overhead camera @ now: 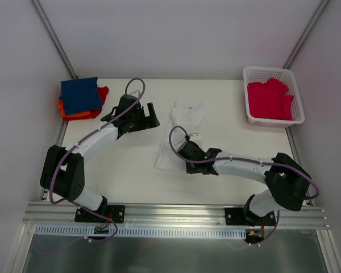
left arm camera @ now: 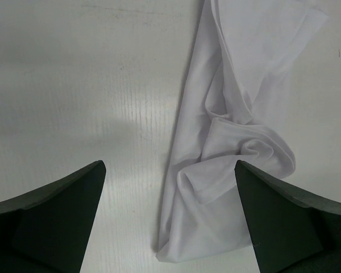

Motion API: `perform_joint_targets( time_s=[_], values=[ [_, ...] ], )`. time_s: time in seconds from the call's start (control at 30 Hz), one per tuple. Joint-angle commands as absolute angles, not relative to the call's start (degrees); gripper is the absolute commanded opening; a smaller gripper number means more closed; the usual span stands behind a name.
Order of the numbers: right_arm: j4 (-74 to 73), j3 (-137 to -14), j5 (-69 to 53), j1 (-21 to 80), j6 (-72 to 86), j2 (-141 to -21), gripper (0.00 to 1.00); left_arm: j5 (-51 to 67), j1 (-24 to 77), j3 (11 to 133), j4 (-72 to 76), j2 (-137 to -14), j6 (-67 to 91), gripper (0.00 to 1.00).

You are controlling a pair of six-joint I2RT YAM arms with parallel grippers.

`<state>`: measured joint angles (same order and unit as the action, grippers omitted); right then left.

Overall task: Fold and stack the t-shirts
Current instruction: Fold the tshirt

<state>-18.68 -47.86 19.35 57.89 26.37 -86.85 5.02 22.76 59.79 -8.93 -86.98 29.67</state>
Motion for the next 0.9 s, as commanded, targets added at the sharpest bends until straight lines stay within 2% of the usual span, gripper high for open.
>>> perform_joint_targets(
  time_s=[0.0, 0.4, 0.67, 0.87],
  values=[
    [-23.11, -47.2, 24.25, 57.83, 28.65, -82.8, 0.0, 4.13, 22.06, 58.45, -8.17, -83.59, 30.59, 0.99],
    [-28.21, -42.89, 28.38, 57.92, 31.2, -76.03, 0.0, 6.94, 22.06, 55.9, -8.17, -81.74, 32.17, 0.99],
    [-28.65, -48.59, 29.44, 58.01, 27.08, -75.93, 0.0, 9.4, 23.73, 52.82, -6.6, -82.26, 33.66, 0.99],
    [-28.39, -55.62, 29.18, 57.75, 21.1, -80.59, 0.08, 9.23, 26.36, 50.1, -5.45, -82.36, 34.89, 0.99]
  ],
)
